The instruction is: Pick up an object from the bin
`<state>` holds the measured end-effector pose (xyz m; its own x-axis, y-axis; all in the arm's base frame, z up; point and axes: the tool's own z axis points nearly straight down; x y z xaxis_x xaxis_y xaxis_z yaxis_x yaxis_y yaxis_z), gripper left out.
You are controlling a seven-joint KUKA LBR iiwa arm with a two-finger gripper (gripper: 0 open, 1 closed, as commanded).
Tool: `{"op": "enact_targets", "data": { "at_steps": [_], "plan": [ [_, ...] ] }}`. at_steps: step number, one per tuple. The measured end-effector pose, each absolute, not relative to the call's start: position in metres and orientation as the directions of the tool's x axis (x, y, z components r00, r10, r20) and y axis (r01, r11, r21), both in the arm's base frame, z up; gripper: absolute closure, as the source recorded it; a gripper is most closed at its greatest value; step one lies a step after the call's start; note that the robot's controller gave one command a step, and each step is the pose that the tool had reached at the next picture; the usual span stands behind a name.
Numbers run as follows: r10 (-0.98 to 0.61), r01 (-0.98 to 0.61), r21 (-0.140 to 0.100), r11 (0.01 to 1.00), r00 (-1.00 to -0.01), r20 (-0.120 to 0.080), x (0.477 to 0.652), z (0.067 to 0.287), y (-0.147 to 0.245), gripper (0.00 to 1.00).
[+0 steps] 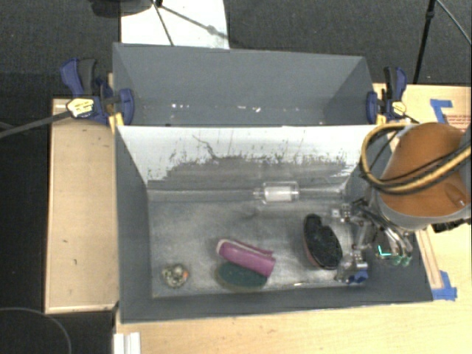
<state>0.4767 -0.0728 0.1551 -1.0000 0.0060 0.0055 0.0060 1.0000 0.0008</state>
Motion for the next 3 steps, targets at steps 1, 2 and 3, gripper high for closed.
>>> {"op": "enact_targets", "data": {
  "at_steps": [1, 2, 3],
  "plan": [
    [-0.301, -0.301, -0.003, 0.953, -0.953, -0.014, 0.487, 0.072, -0.037, 0.0],
    [-0.404, -0.404, -0.002, 0.915, -0.915, -0.002, 0.505, 0.071, -0.084, 0.0],
    [-0.407, -0.407, -0.001, 0.913, -0.913, -0.001, 0.504, 0.071, -0.083, 1.0]
  ]
}}
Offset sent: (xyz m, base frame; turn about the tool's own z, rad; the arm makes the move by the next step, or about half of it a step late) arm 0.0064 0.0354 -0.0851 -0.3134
